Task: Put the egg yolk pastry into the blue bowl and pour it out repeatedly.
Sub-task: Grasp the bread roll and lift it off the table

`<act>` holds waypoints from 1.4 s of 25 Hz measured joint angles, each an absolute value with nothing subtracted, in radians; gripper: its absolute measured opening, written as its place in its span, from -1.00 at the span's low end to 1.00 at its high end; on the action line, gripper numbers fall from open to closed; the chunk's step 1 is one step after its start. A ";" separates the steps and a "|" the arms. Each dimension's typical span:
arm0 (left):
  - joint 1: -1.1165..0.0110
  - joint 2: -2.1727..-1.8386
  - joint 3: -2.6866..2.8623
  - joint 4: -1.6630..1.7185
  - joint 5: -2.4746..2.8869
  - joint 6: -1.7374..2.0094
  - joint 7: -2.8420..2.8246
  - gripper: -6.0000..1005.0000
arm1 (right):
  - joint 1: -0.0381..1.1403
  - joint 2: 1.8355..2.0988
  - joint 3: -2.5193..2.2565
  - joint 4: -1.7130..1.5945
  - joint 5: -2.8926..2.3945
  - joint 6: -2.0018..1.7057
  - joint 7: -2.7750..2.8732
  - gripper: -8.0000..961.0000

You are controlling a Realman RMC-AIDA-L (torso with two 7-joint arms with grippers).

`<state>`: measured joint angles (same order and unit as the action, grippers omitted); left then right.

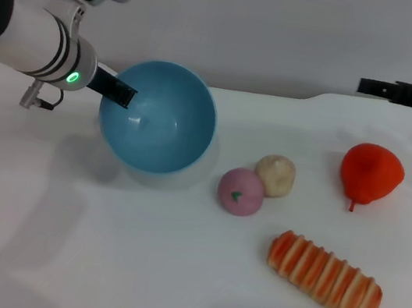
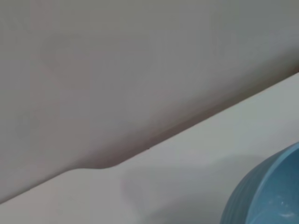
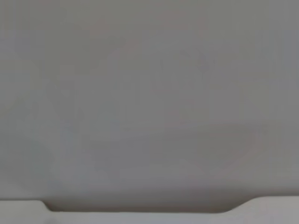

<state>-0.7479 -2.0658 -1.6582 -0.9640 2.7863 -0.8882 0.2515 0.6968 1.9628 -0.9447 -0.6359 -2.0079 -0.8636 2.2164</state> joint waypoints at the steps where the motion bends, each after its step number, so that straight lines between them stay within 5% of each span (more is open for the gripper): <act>1: -0.748 -2.066 -1.654 -0.965 2.786 -0.888 0.249 -0.99 | 0.717 1.959 -0.946 -0.605 -2.009 -0.863 2.223 0.39; 18: -0.741 -2.066 -1.615 -0.974 2.766 -0.869 0.242 -0.99 | 0.829 1.937 -0.944 -0.558 -2.362 -1.118 2.456 0.39; 26: -0.738 -2.067 -1.603 -0.974 2.766 -0.863 0.240 -0.99 | 0.789 2.052 -0.944 -0.557 -2.352 -0.918 2.373 0.39; 35: -0.740 -2.066 -1.592 -0.974 2.766 -0.862 0.239 -0.99 | 0.787 2.065 -0.944 -0.487 -2.229 -0.824 2.307 0.38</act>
